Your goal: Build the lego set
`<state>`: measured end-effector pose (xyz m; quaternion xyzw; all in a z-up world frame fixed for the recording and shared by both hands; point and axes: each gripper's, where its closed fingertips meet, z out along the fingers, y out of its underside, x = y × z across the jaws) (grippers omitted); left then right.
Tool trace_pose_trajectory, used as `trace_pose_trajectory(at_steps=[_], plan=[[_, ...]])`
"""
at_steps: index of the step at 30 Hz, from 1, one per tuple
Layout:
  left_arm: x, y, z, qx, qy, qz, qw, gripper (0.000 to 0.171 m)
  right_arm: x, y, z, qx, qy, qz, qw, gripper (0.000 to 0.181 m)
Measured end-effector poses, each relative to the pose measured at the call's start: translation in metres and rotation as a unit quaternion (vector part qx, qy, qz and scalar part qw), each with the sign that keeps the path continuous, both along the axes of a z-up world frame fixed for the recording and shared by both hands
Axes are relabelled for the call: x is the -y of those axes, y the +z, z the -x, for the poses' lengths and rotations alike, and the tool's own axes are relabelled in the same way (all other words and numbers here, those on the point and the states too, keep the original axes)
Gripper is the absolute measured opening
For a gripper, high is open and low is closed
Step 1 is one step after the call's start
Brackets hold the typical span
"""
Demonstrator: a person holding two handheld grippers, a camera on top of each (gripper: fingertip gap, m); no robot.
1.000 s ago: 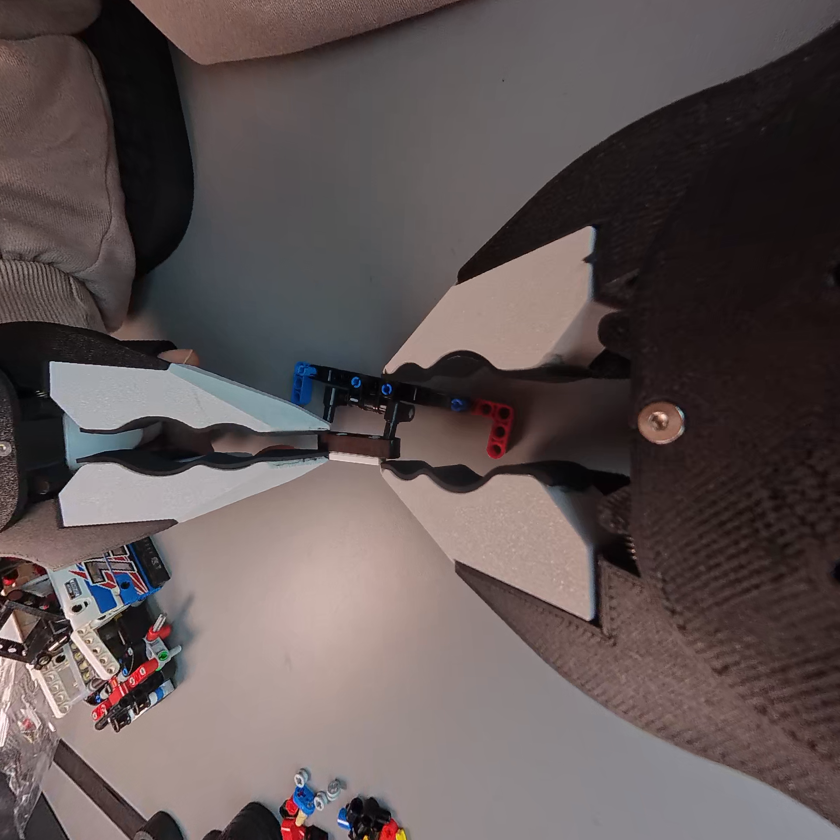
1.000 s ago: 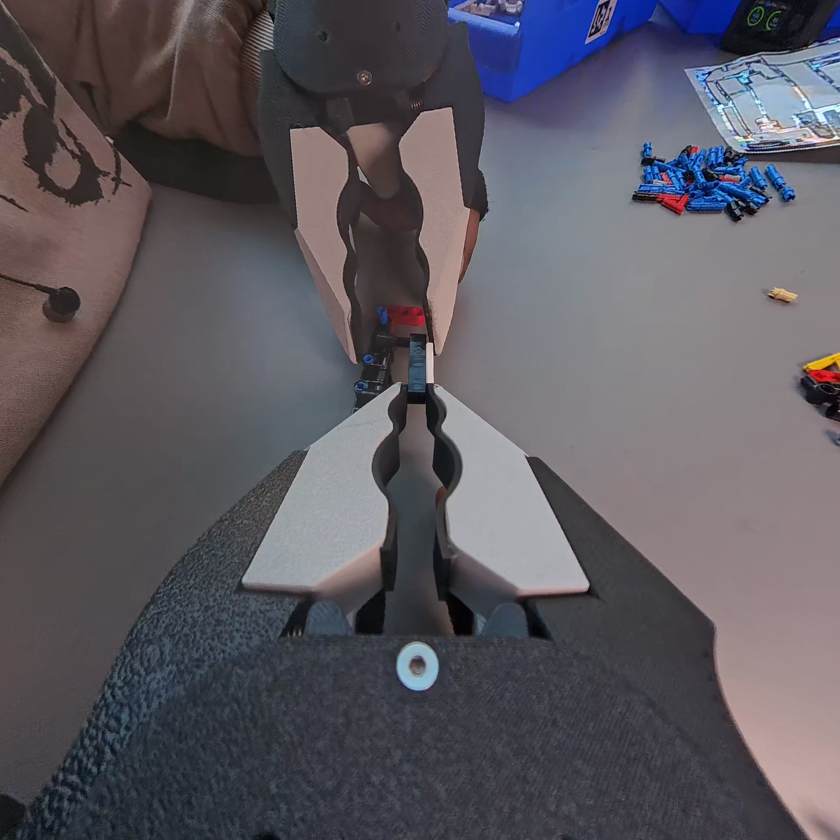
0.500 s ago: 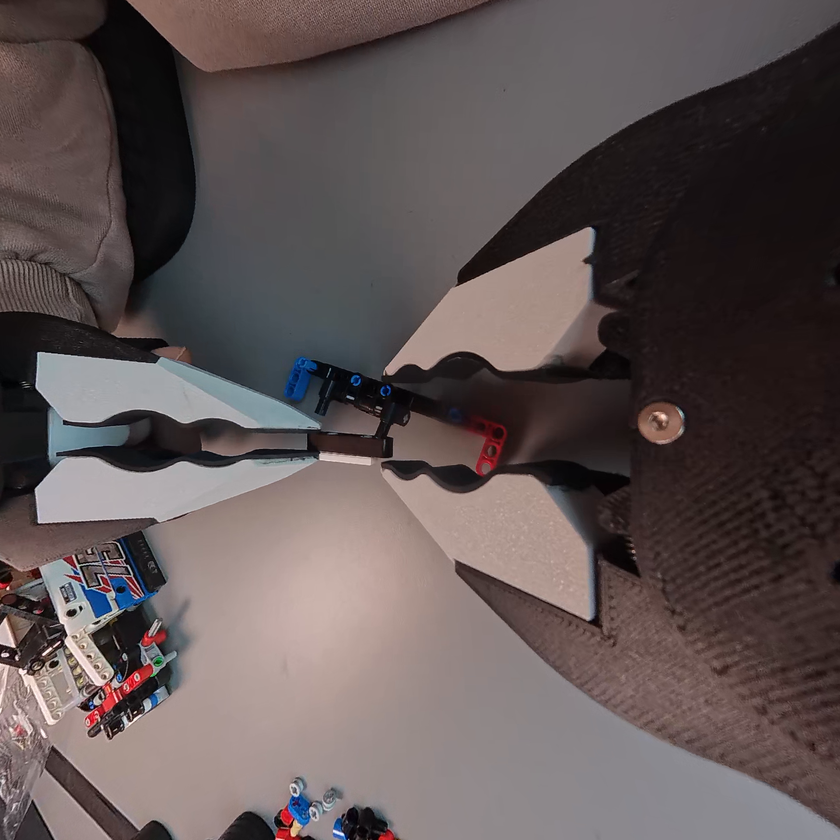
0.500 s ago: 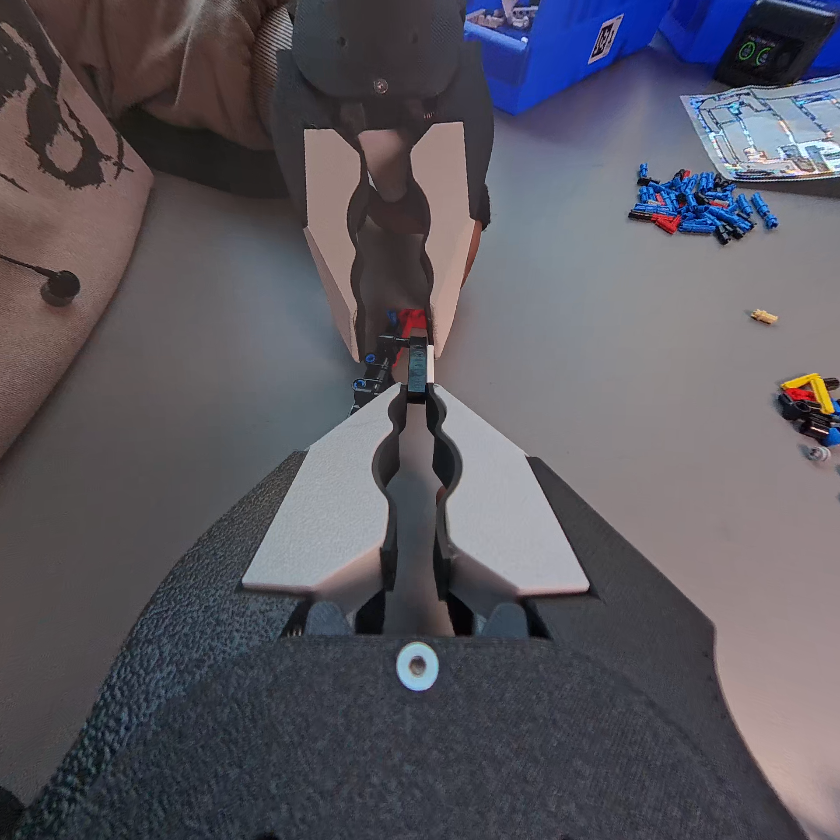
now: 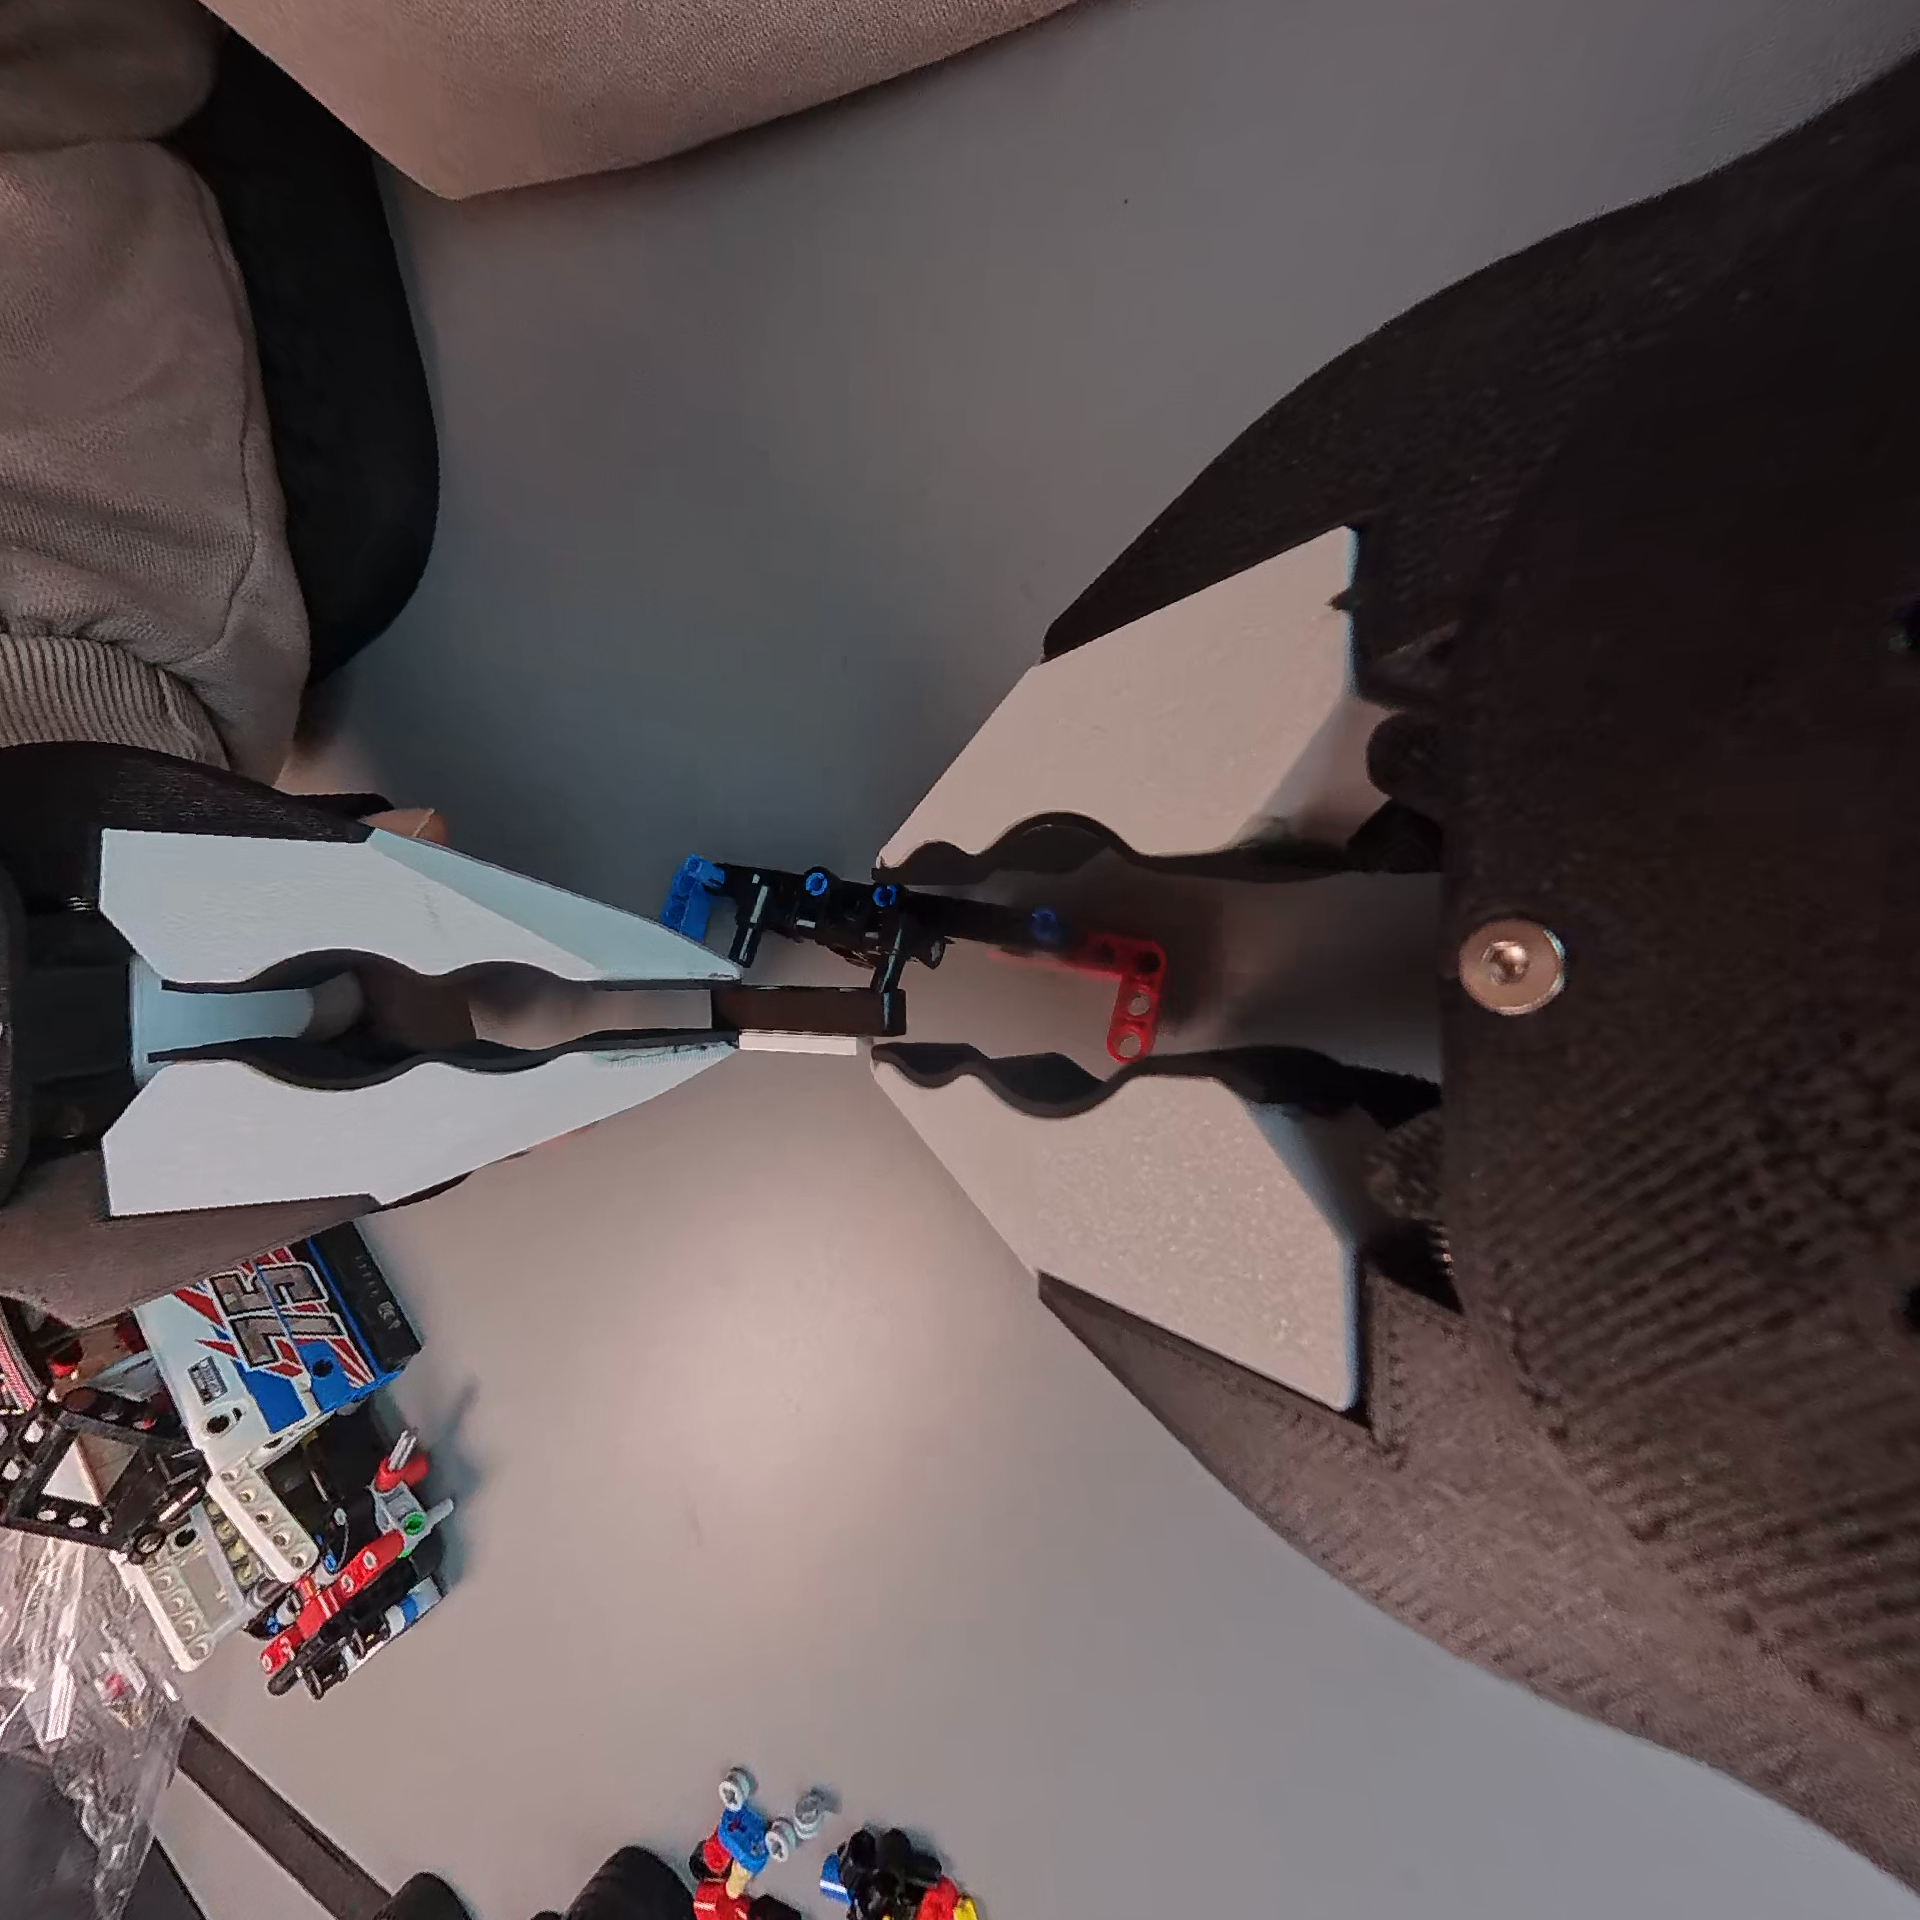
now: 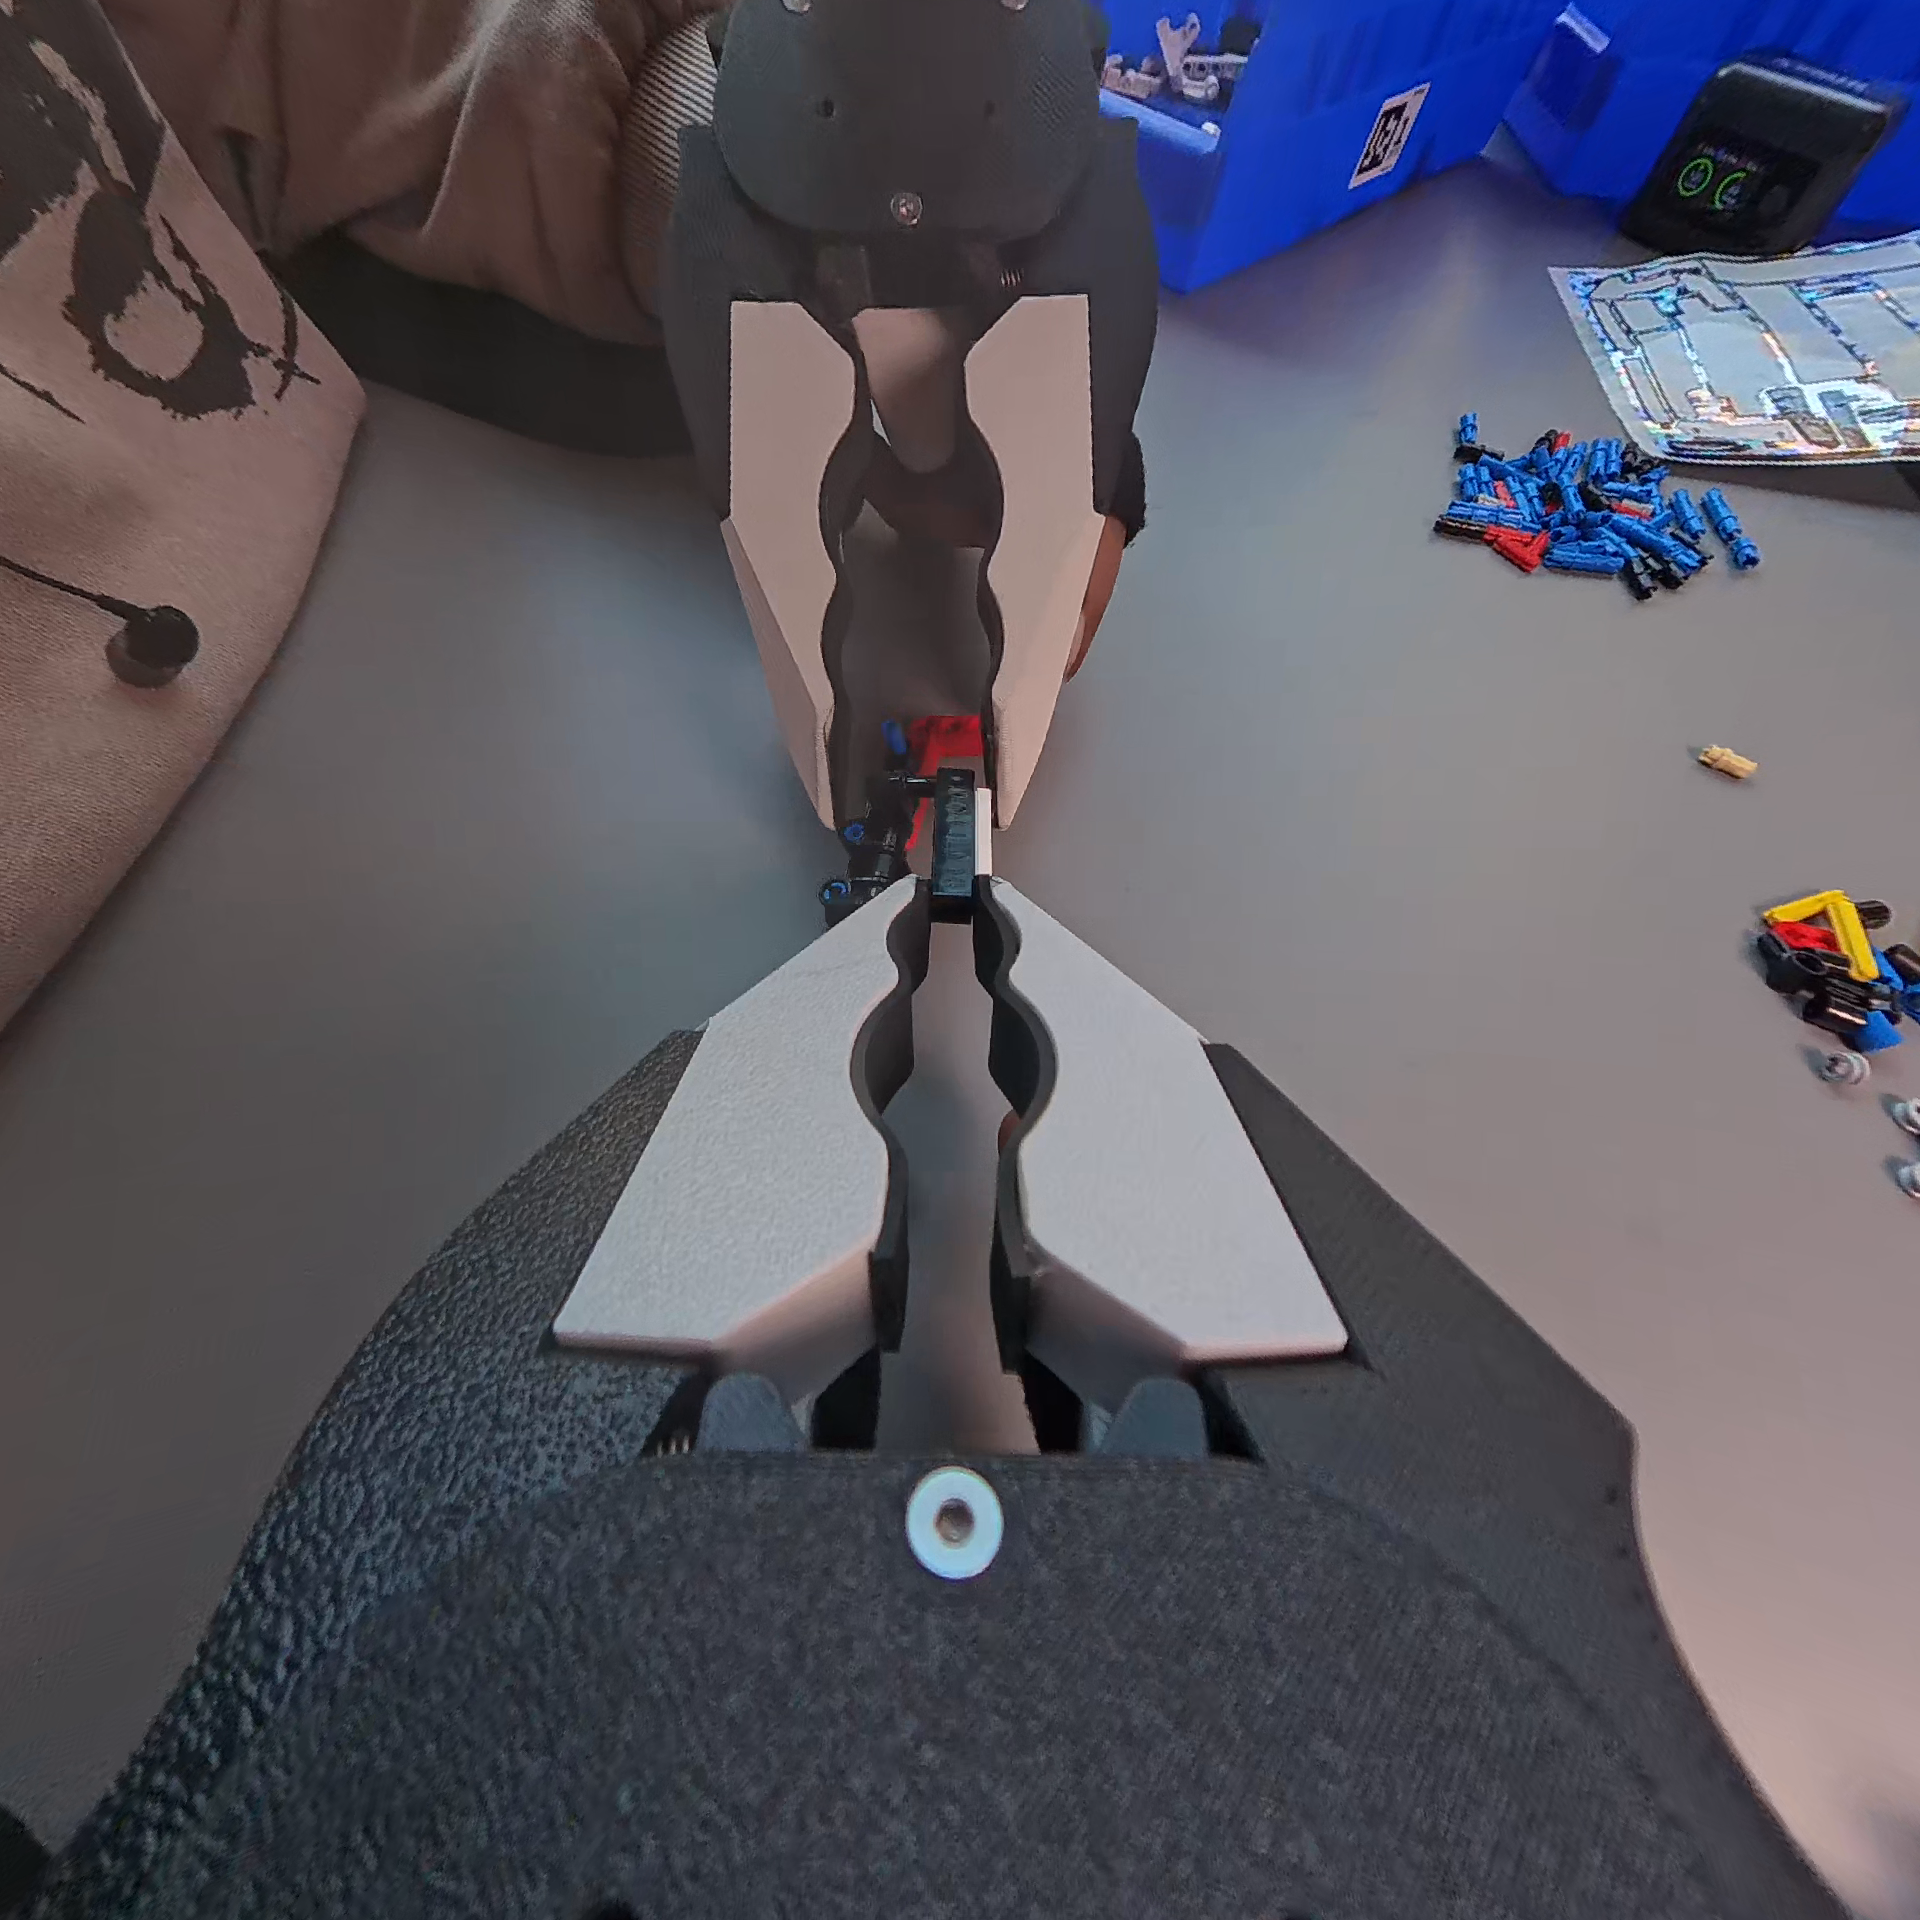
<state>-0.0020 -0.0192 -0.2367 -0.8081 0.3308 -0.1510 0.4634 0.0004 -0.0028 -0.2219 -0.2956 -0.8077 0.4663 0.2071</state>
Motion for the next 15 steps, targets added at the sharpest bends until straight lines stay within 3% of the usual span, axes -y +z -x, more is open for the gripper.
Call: trace_pose_trajectory(at_steps=[8,15], plan=[[-0.0005,0.0005,0.0004,0.012,0.004,0.008,1.000,0.022,0.0007,0.0017,0.0005,-0.027,0.002,-0.044,0.999,0.005],[0.0014,0.0019,0.0009,0.012,0.003,0.008,1.000,0.033,0.0013,0.0012,0.0006,-0.031,0.003,-0.053,0.998,0.006]])
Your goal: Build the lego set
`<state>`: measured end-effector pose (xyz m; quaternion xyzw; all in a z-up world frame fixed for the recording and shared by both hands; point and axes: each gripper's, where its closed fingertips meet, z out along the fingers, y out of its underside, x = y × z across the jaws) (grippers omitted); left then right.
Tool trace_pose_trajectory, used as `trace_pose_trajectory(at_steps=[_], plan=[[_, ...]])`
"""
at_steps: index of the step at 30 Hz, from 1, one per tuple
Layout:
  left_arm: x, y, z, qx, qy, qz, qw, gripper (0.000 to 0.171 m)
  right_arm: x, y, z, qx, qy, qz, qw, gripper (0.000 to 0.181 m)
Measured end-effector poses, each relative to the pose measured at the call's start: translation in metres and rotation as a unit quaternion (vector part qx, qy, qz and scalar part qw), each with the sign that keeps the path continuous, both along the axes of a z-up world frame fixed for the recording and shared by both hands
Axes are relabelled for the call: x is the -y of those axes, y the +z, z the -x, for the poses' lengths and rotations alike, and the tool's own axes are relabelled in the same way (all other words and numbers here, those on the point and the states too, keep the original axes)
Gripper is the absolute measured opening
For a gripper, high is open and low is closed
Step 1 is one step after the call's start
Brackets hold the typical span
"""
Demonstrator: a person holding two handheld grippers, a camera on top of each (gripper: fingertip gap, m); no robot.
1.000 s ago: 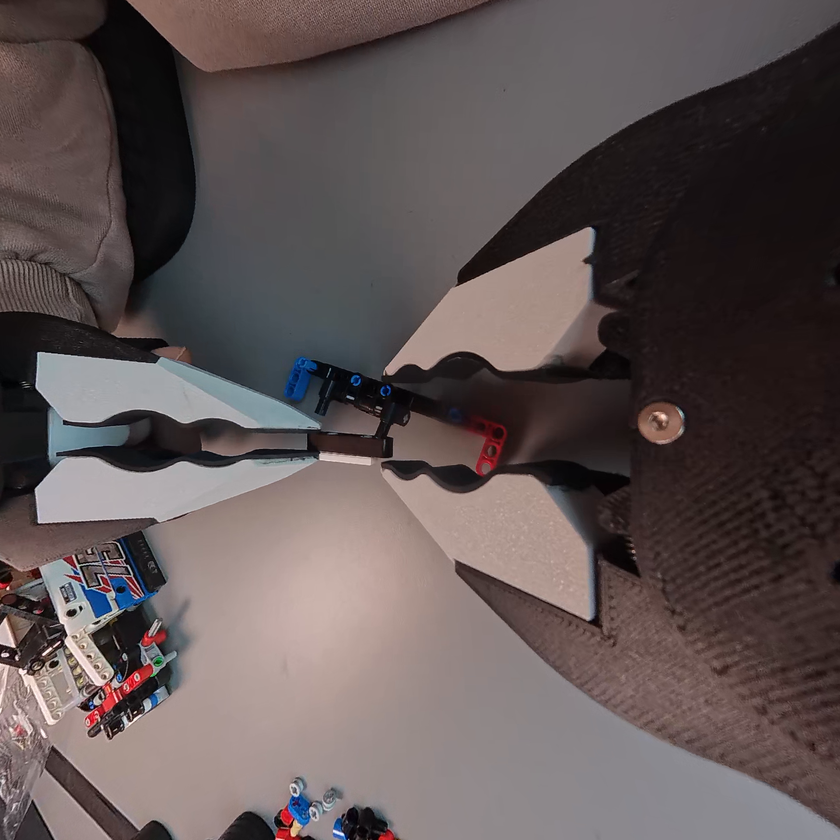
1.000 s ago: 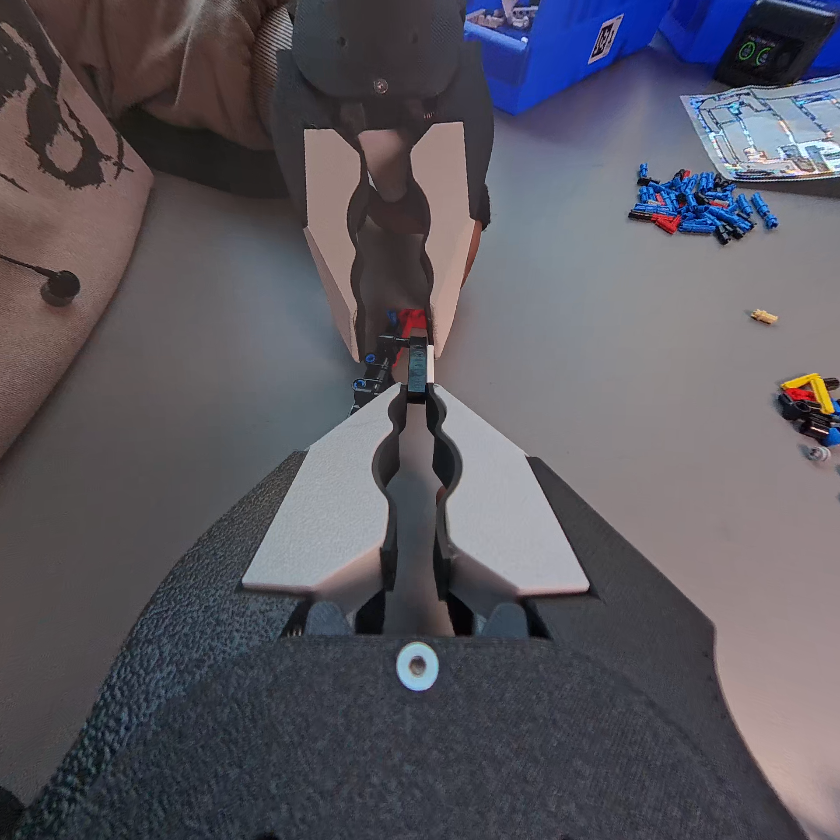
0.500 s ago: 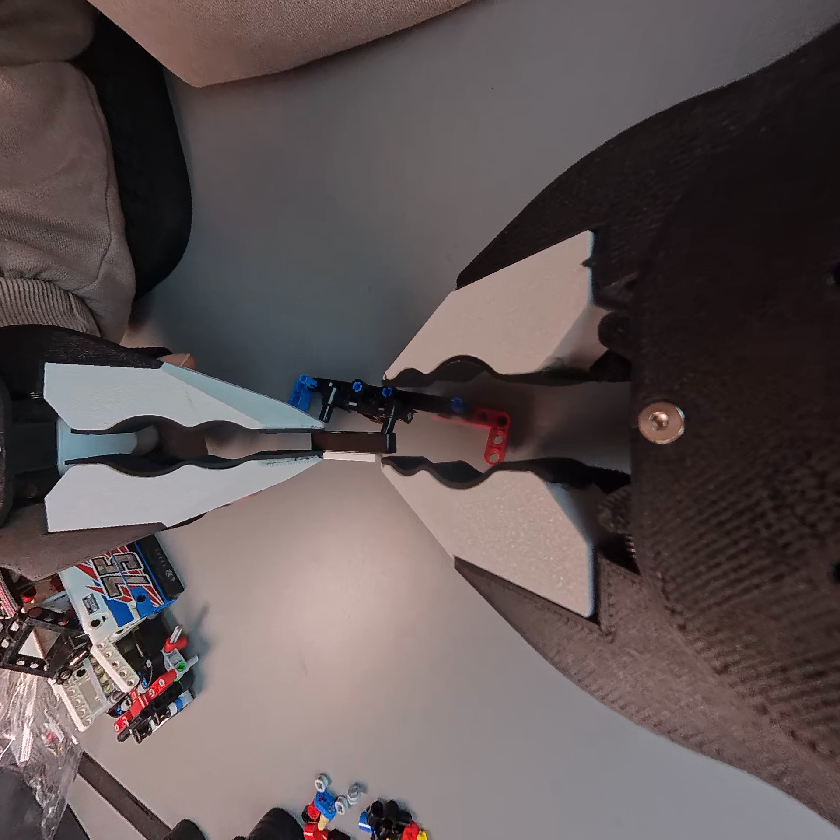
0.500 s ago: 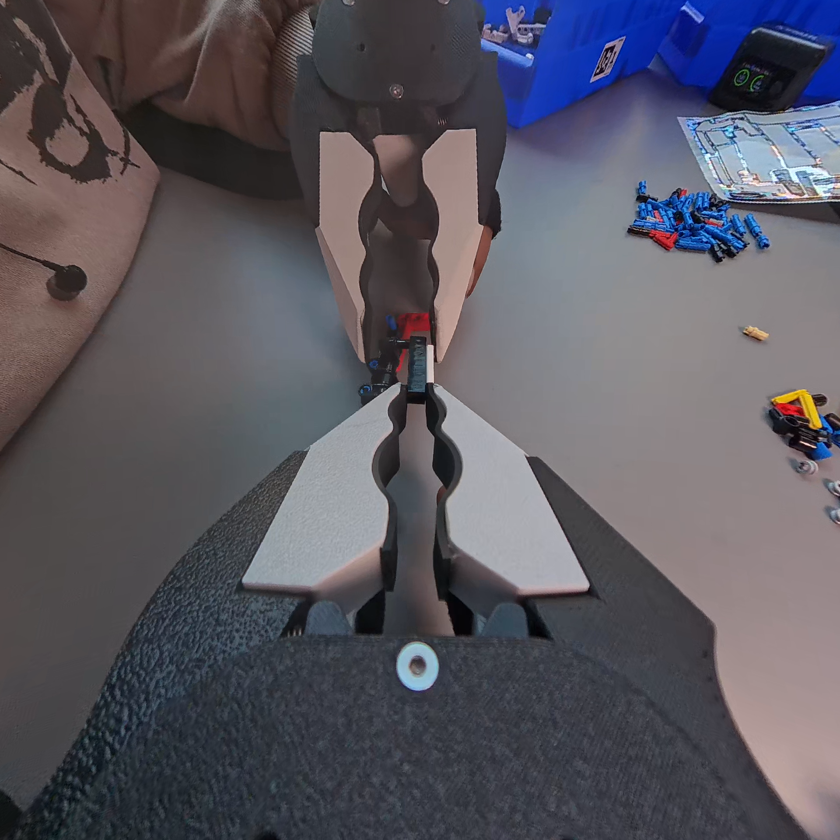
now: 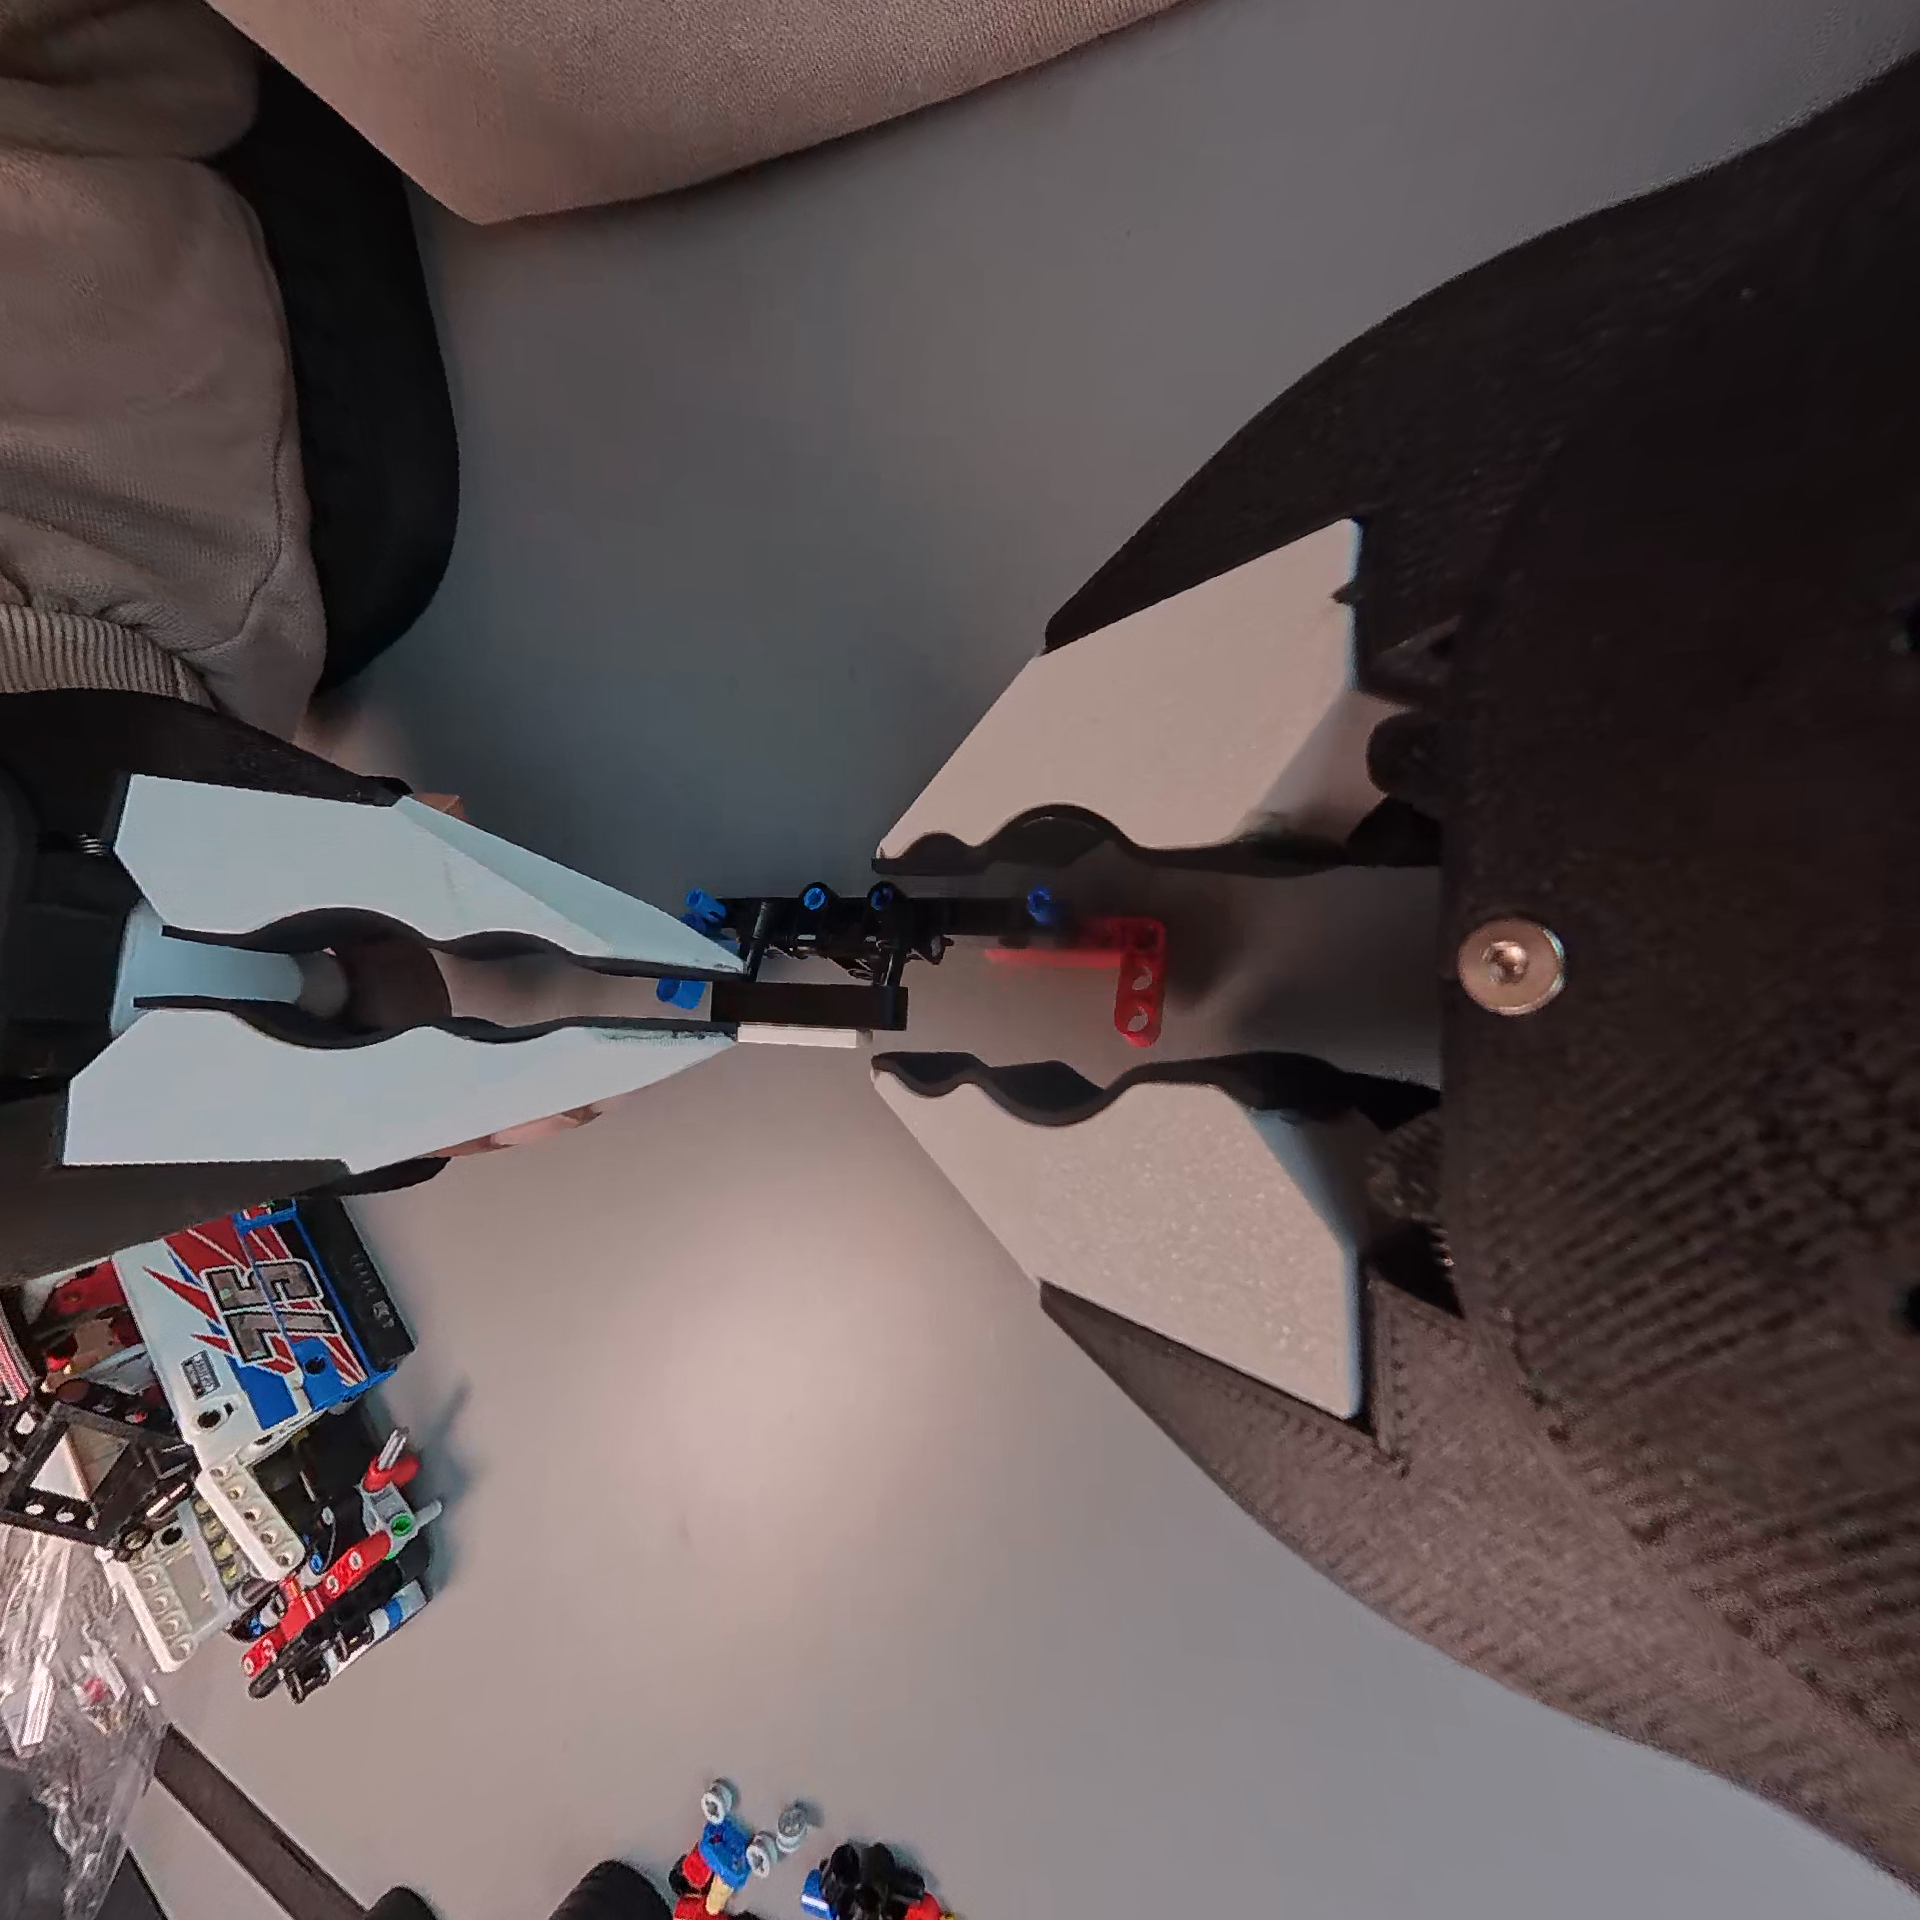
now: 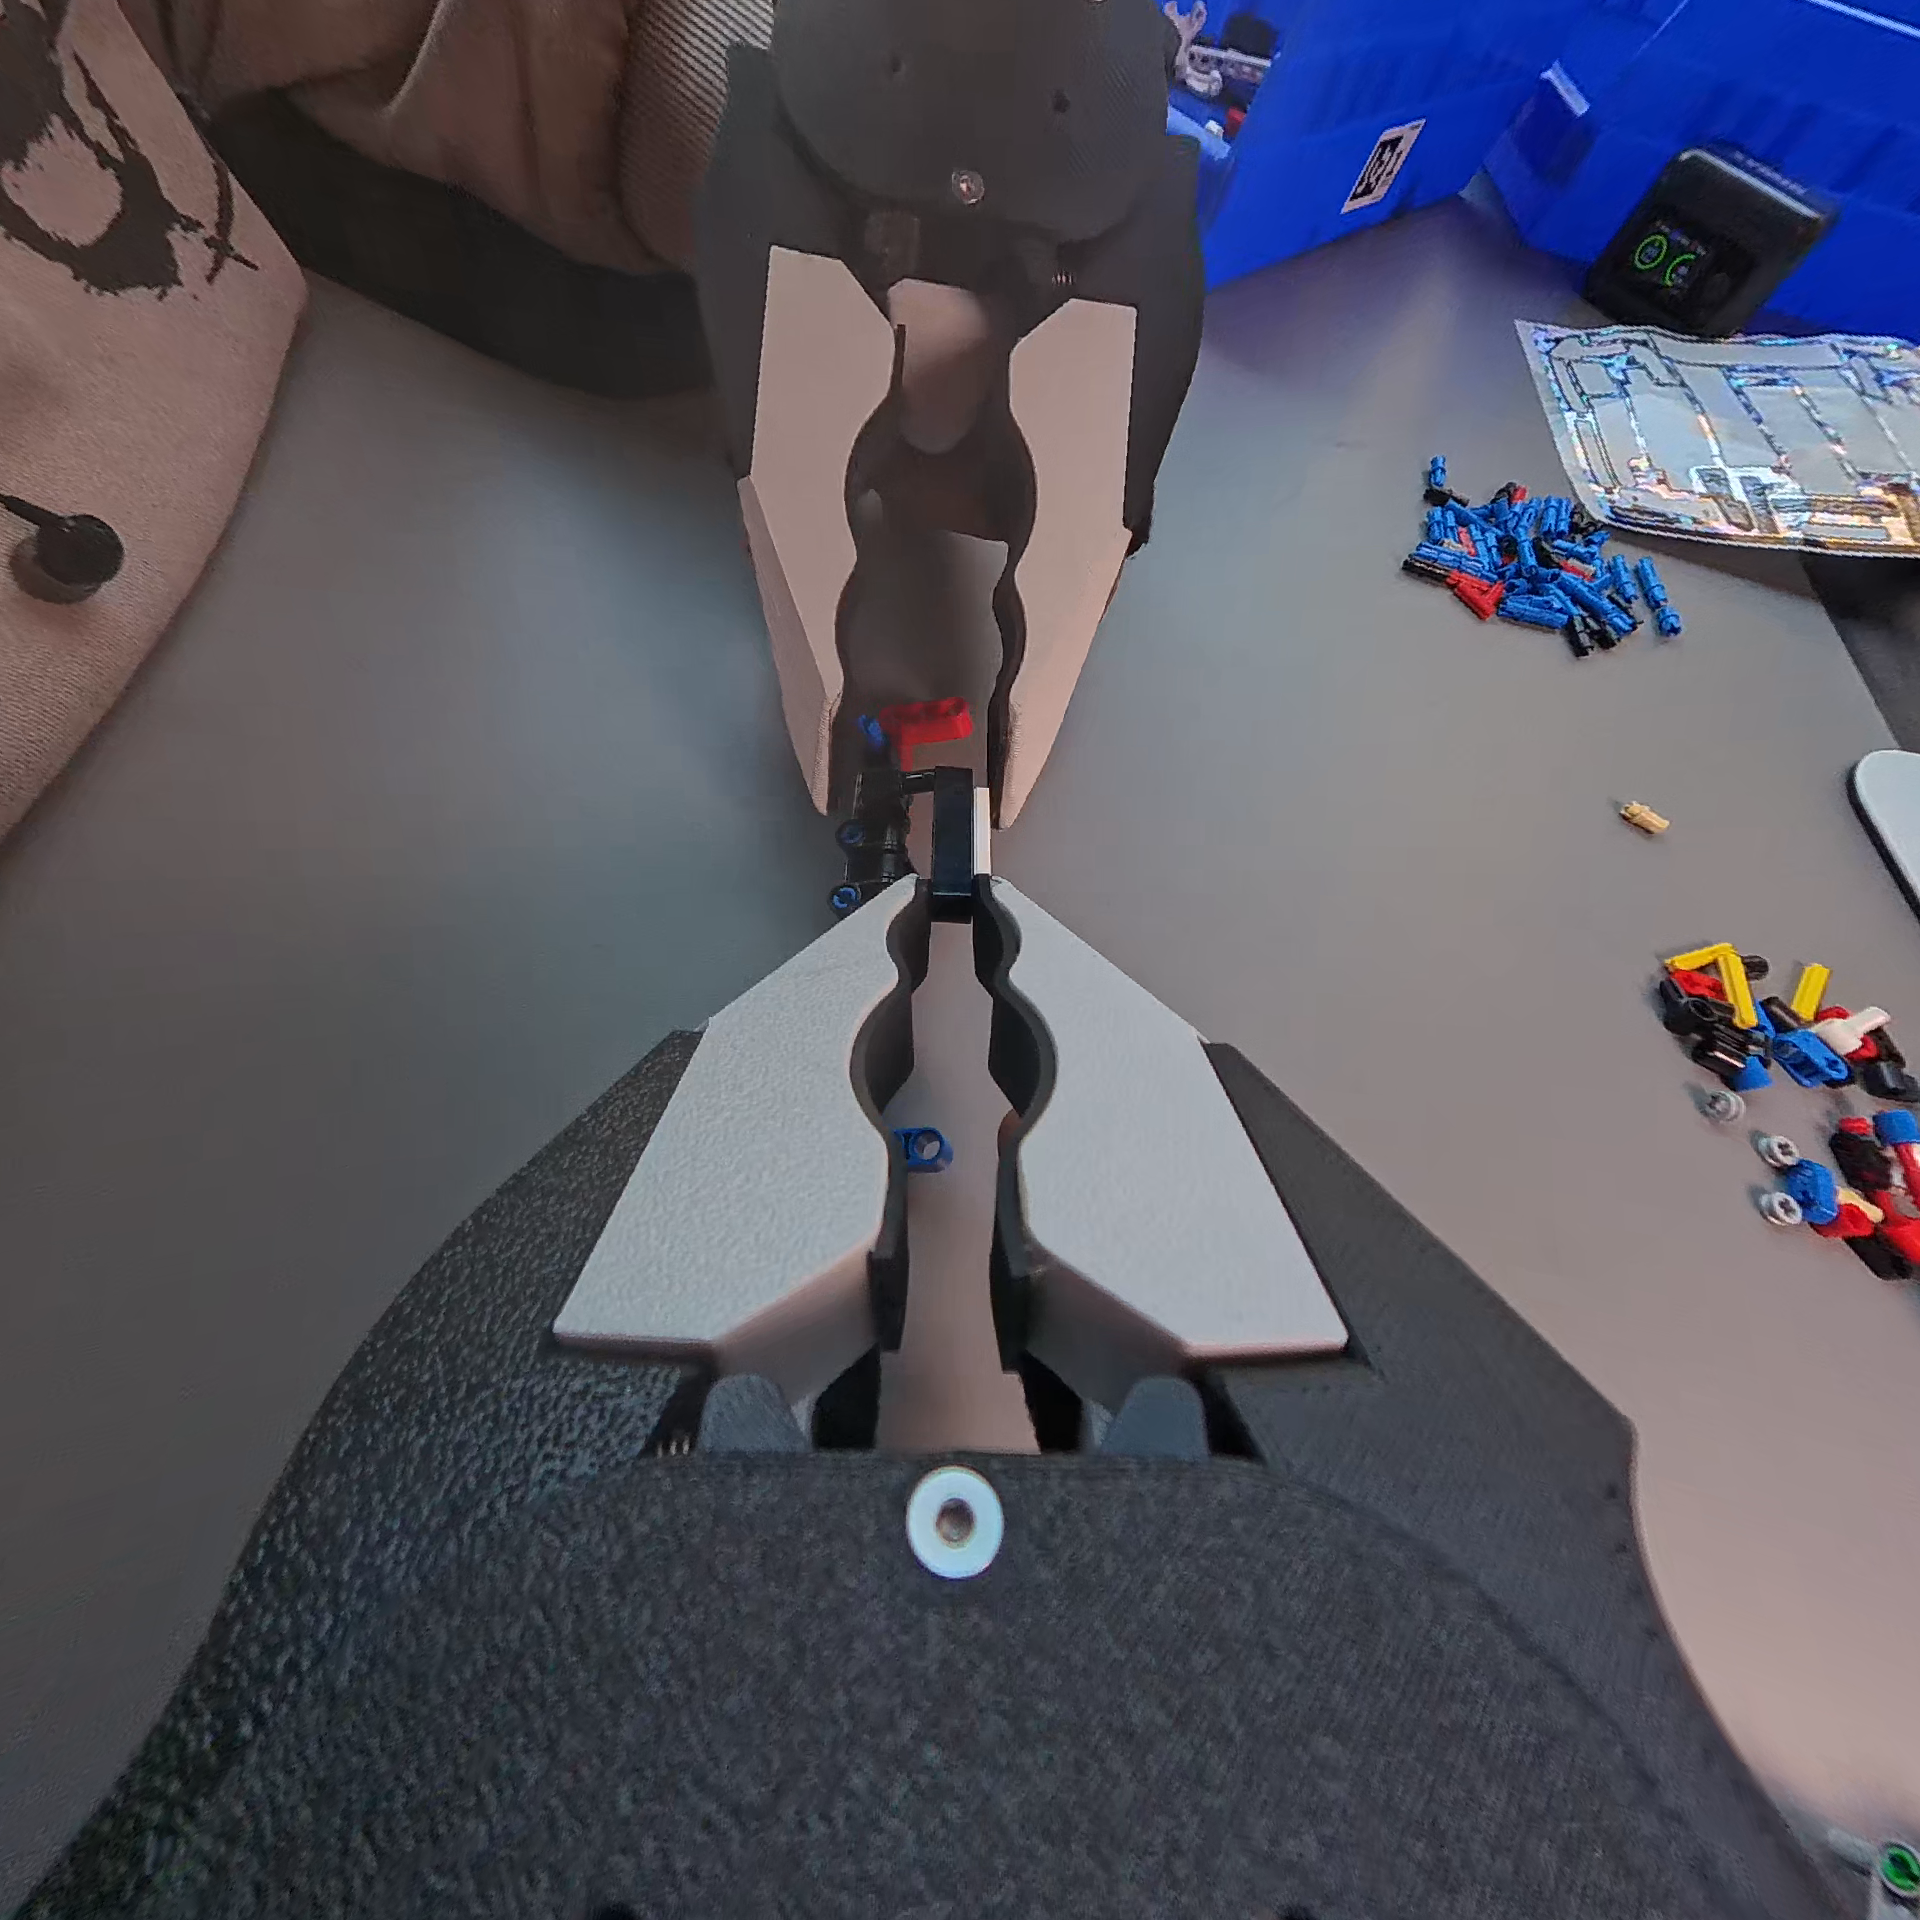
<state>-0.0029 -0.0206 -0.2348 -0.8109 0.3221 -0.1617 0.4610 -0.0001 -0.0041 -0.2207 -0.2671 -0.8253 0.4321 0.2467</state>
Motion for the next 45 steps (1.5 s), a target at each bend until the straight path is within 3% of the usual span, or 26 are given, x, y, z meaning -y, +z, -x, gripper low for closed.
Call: trace_pose_trajectory(at_steps=[7,12,17,45], plan=[[-0.002,-0.001,0.001,-0.054,-0.003,-0.027,0.998,0.031,-0.001,-0.001,0.001,0.001,-0.004,0.002,1.000,0.006],[-0.003,0.000,0.002,-0.031,0.001,-0.018,0.999,0.023,-0.002,0.000,0.001,-0.001,-0.004,0.004,1.000,0.006],[-0.002,-0.001,0.001,0.000,0.000,0.005,1.000,0.029,-0.003,-0.001,0.002,-0.007,-0.006,0.007,1.000,0.006],[-0.008,-0.001,0.006,-0.022,0.015,-0.015,1.000,0.031,-0.011,-0.003,0.005,-0.040,0.018,0.006,0.999,0.006]])
